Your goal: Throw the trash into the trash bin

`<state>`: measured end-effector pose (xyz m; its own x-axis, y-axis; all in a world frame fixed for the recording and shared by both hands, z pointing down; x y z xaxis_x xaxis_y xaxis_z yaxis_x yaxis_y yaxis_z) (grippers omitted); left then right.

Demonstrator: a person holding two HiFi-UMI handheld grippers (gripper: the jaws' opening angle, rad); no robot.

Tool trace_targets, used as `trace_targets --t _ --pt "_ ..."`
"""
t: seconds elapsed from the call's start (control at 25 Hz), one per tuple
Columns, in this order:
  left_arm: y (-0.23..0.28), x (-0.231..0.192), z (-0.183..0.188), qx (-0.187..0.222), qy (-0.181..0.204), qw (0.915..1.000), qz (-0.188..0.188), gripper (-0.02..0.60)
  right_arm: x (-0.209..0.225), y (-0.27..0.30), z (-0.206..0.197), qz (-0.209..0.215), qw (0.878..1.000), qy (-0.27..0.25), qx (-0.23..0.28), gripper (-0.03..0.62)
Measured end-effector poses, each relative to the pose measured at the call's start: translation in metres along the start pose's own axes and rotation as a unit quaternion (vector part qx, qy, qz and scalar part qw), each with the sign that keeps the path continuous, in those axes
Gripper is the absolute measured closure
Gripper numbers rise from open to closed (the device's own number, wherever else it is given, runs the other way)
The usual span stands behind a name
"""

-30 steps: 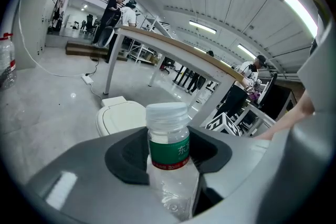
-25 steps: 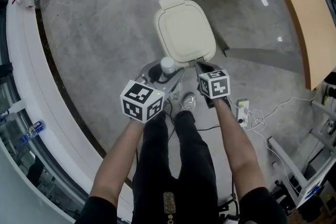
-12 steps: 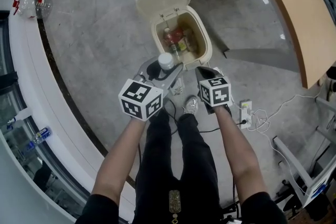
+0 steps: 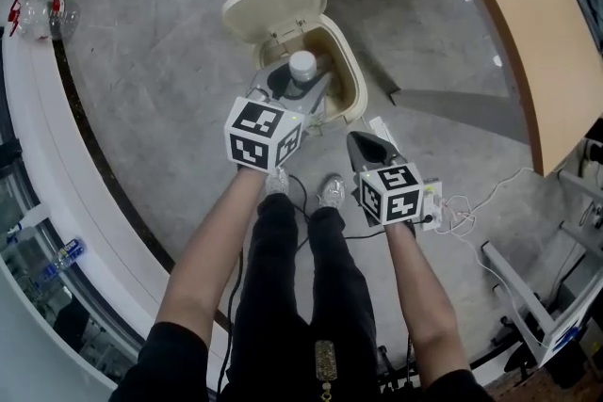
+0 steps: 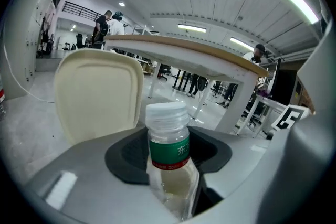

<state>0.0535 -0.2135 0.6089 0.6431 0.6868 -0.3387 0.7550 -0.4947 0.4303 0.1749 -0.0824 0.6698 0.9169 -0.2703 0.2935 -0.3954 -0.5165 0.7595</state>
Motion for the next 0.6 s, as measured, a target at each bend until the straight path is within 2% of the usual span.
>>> trace_targets --t 0.24,0.44,0.6 --pt "0.058 -0.021 -0.043 -0.091 0.033 0.9951 -0.022 0.374 0.008 0.007 0.0 -0.014 0.999 0.046 0.0 0.592" --pt "0.088 -0.03 -0.086 -0.178 0.026 0.9833 -0.028 0.373 0.025 0.016 0.008 -0.023 0.997 0.07 0.005 0.592" --pt "0.094 -0.036 -0.115 -0.241 0.006 0.9695 -0.041 0.371 0.031 0.022 0.015 -0.026 0.996 0.08 0.01 0.592"
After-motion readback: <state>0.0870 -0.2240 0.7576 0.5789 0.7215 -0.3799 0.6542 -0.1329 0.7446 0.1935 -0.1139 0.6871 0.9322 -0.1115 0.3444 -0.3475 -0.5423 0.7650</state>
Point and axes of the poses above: the fingertips, and each gripper's own axes: y forward along the fingers, x to its right, z out of its top, the point moved 5 cm from there along -y, backward along the fingers, and after that the axes turned 7 degrees about -z, right-handed, at the moved point
